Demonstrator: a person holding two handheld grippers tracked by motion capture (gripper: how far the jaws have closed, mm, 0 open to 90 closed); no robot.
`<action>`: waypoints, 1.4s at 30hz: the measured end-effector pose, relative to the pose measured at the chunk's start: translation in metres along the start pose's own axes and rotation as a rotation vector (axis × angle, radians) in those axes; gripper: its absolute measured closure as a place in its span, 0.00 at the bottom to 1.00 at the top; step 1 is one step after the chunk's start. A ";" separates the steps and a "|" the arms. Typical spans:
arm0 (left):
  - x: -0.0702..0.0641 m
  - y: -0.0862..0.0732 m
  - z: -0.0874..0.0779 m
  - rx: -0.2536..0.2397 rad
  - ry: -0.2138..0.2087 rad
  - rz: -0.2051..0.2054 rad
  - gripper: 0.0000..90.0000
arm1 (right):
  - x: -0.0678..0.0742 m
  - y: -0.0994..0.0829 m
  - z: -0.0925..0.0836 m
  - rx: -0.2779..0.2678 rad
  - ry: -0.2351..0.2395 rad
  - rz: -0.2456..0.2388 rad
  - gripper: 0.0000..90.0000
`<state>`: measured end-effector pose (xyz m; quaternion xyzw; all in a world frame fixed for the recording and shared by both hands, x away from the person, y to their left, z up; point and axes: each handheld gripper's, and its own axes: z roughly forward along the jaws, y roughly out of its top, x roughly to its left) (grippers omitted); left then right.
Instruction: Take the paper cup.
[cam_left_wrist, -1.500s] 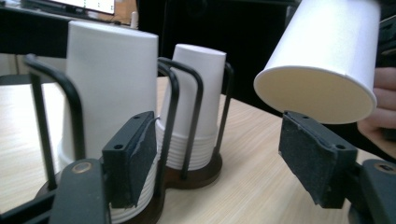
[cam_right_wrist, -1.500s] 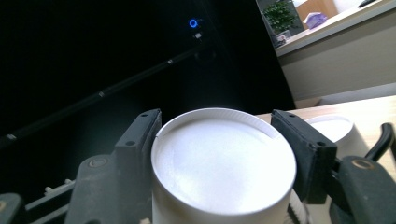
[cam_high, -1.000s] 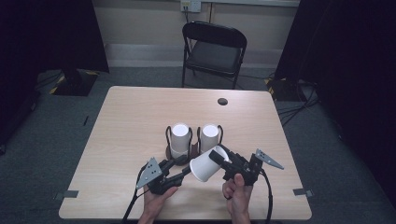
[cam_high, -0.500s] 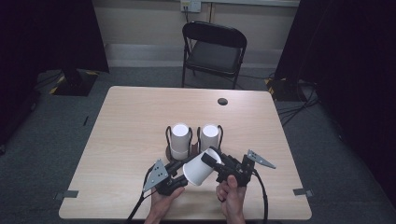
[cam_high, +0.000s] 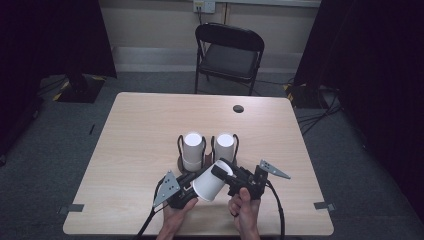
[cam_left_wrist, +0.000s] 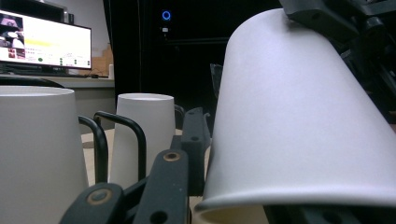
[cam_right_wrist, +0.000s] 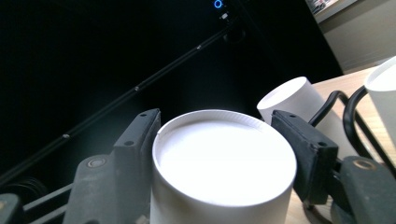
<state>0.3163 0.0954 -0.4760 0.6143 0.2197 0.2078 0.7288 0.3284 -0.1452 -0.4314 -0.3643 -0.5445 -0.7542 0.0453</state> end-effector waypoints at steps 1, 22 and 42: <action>0.000 0.000 0.000 0.002 -0.005 -0.002 0.86 | 0.001 0.000 0.000 -0.002 -0.008 -0.010 0.38; 0.006 0.004 -0.009 0.100 -0.051 -0.041 0.96 | -0.002 0.002 -0.005 0.012 -0.174 -0.155 0.32; 0.017 0.016 -0.017 0.288 -0.080 -0.010 0.96 | 0.006 0.002 -0.010 0.072 -0.217 -0.312 0.32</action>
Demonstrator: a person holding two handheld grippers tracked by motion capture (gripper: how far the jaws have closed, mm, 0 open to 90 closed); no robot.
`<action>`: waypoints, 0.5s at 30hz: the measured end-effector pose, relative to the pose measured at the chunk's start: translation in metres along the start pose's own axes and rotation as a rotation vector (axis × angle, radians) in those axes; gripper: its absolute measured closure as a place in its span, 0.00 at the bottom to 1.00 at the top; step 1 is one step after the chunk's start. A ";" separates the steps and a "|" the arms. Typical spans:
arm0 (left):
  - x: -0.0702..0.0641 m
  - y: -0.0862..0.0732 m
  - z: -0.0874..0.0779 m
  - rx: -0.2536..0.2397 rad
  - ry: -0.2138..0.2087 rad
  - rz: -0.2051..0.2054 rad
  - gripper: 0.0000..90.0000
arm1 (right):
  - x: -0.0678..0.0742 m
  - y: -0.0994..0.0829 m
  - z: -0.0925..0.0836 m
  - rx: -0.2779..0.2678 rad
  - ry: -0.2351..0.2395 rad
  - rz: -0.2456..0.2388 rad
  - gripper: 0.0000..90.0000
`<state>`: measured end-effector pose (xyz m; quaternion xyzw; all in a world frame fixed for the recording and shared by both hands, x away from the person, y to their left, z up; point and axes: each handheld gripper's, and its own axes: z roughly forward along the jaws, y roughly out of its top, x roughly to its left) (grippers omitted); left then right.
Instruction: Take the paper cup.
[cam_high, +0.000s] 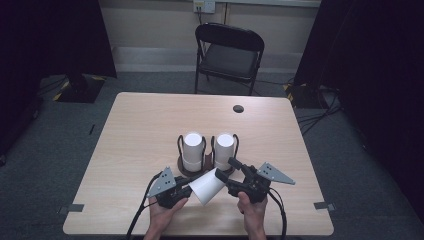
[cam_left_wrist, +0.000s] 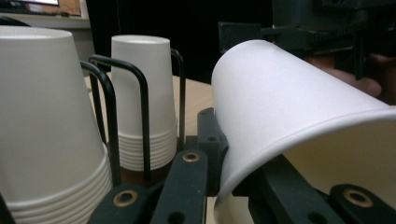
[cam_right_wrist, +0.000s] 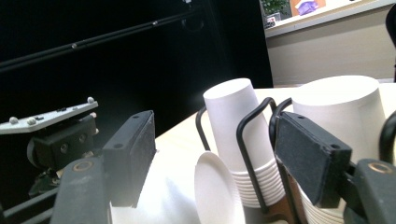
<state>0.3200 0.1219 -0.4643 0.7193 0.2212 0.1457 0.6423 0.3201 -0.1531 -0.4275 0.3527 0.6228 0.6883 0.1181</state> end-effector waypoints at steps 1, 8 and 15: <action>0.001 0.000 -0.001 0.013 0.010 0.006 0.96 | 0.000 0.000 -0.001 0.001 0.000 -0.005 0.31; 0.005 0.004 -0.004 0.069 0.038 0.022 0.96 | -0.001 0.000 -0.006 0.018 -0.015 -0.031 0.31; 0.010 0.008 -0.006 0.133 0.045 0.013 0.96 | -0.001 -0.001 -0.012 0.059 -0.032 -0.077 0.29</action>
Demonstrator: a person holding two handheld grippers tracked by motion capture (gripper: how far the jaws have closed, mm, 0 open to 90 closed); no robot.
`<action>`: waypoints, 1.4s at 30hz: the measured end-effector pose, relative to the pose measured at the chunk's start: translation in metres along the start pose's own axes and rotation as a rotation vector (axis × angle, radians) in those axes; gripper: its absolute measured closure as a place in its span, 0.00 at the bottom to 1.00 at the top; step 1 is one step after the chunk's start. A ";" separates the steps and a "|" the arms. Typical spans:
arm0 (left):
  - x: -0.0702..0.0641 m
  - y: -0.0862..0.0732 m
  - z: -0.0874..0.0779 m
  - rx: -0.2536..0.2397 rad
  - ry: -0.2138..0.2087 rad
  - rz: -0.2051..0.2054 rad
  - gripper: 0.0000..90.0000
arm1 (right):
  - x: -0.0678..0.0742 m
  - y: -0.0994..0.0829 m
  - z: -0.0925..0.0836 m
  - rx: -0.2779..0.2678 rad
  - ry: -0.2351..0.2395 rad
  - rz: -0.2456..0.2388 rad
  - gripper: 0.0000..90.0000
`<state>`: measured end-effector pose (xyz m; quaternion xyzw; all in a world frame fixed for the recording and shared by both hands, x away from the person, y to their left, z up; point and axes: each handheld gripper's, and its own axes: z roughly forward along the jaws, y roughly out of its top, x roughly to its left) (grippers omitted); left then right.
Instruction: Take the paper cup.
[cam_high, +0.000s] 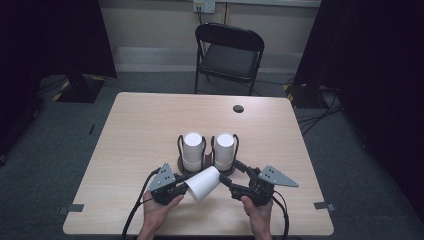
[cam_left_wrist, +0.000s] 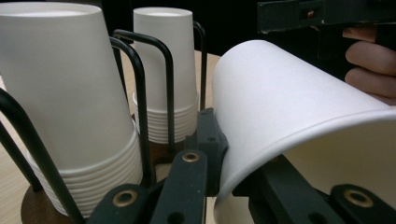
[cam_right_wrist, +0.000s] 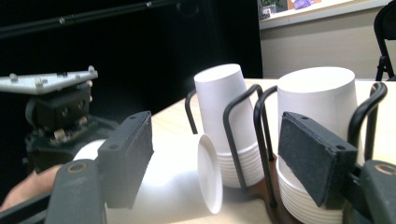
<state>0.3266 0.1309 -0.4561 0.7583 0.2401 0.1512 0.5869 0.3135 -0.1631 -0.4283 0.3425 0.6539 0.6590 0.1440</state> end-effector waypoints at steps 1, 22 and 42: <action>0.001 0.001 0.000 0.014 -0.003 0.004 0.96 | 0.000 -0.001 -0.001 0.005 -0.004 -0.006 0.30; 0.006 0.012 0.004 0.137 -0.001 -0.011 0.96 | 0.014 -0.009 -0.014 0.109 -0.046 -0.178 0.19; 0.011 0.027 0.011 0.329 -0.077 0.015 0.96 | 0.029 -0.015 -0.005 0.227 0.000 -0.381 0.15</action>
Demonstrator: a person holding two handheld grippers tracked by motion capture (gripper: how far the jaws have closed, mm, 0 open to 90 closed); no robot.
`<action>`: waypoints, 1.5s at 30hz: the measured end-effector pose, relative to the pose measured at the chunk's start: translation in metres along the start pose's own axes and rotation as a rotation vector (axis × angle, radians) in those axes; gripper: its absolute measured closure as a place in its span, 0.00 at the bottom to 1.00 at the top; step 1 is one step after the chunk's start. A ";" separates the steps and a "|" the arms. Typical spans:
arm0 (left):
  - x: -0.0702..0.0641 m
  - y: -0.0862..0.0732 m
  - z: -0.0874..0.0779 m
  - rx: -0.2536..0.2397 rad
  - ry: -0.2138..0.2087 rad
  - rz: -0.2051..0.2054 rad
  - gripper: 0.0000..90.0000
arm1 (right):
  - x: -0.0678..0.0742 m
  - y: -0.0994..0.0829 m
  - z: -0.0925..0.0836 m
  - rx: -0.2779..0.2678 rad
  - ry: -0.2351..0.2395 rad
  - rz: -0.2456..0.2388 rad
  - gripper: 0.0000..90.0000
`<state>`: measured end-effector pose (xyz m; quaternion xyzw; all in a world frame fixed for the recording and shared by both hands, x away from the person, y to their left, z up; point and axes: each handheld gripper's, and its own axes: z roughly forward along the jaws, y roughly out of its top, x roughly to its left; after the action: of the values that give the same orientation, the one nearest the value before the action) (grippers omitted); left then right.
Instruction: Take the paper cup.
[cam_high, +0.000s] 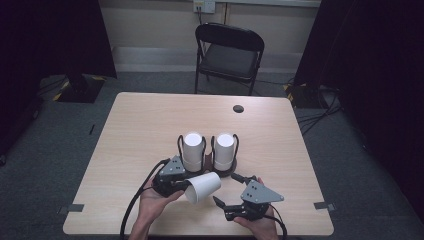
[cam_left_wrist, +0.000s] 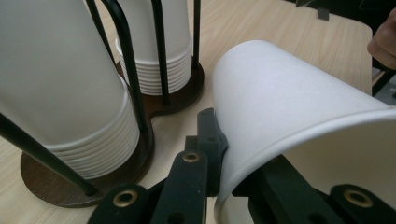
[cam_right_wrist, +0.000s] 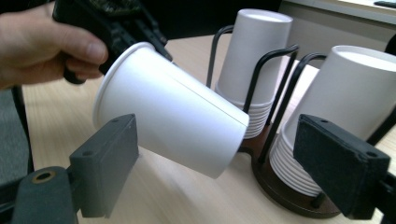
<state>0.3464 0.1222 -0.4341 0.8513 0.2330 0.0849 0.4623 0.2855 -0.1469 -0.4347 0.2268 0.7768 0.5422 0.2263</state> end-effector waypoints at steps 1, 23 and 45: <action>0.000 0.000 0.000 0.003 -0.003 0.003 0.97 | 0.001 0.000 0.001 0.009 0.006 -0.009 0.15; 0.000 0.012 0.008 0.127 -0.076 0.003 0.97 | 0.022 0.003 0.023 0.103 0.046 -0.218 0.18; 0.000 0.017 0.014 0.137 -0.122 -0.060 0.98 | 0.037 0.008 0.055 0.171 0.074 -0.352 0.13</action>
<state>0.3568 0.1038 -0.4282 0.8773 0.2350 0.0026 0.4185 0.2898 -0.0819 -0.4475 0.0861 0.8553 0.4344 0.2689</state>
